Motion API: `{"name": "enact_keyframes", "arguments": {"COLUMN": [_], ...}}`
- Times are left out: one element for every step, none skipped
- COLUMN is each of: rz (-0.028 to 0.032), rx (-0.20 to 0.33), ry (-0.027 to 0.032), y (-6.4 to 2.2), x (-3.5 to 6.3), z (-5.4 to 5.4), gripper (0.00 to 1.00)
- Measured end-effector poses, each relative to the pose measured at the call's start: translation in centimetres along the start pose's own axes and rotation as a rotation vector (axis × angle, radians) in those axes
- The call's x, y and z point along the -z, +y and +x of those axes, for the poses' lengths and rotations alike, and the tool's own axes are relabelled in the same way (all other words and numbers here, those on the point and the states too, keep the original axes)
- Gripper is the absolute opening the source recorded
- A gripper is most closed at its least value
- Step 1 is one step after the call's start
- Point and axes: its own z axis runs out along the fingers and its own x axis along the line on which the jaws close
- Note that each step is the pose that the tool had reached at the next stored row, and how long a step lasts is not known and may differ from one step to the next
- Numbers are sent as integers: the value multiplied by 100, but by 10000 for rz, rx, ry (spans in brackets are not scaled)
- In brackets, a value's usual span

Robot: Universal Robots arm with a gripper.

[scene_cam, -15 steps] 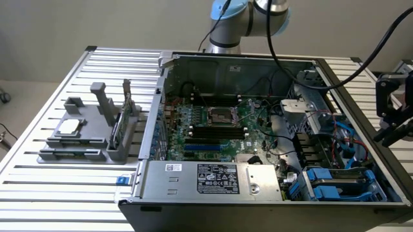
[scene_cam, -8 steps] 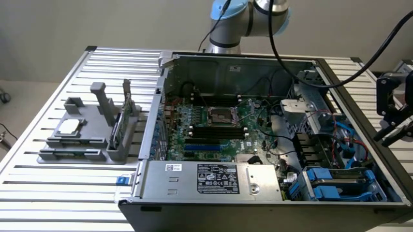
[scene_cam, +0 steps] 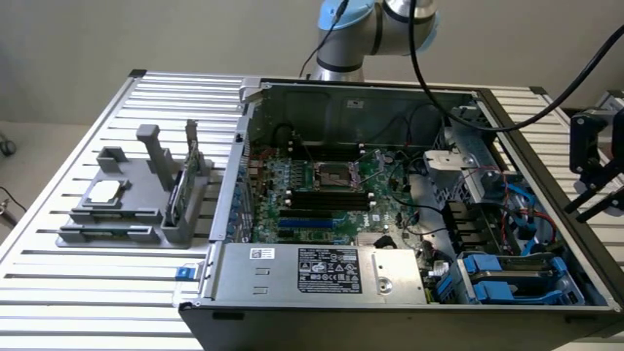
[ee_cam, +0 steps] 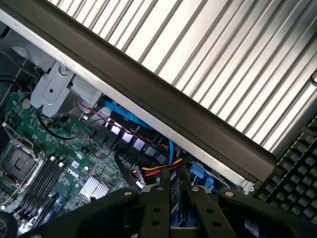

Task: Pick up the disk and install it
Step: 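Insert the first disk wire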

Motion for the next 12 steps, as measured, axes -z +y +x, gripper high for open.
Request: {"name": "enact_keyframes", "arguments": {"rz": [-7,-12,-14,-18,-19,-20,-22,-22,-24,-24,-25,-32], "rx": [-88,-162,-205,-232,-251,-268,-284,-292,-295,-295,-294,-294], "ry": [-3,-6,-9,-8,-9,-11,-10,-12,-11,-9,-14,-18], "y": [-3,-10,-21,-37,-55,-74,-95,-118,-137,-156,-176,-193], "x": [-2,-5,-6,-10,-11,-13,-18,-24,-39,-57,-73,-91], "z": [-5,-14,-32,-57,-86,-116,-150,-187,-211,-211,-203,-197], "gripper": [20,20,20,20,20,20,20,20,20,20,20,20]}}
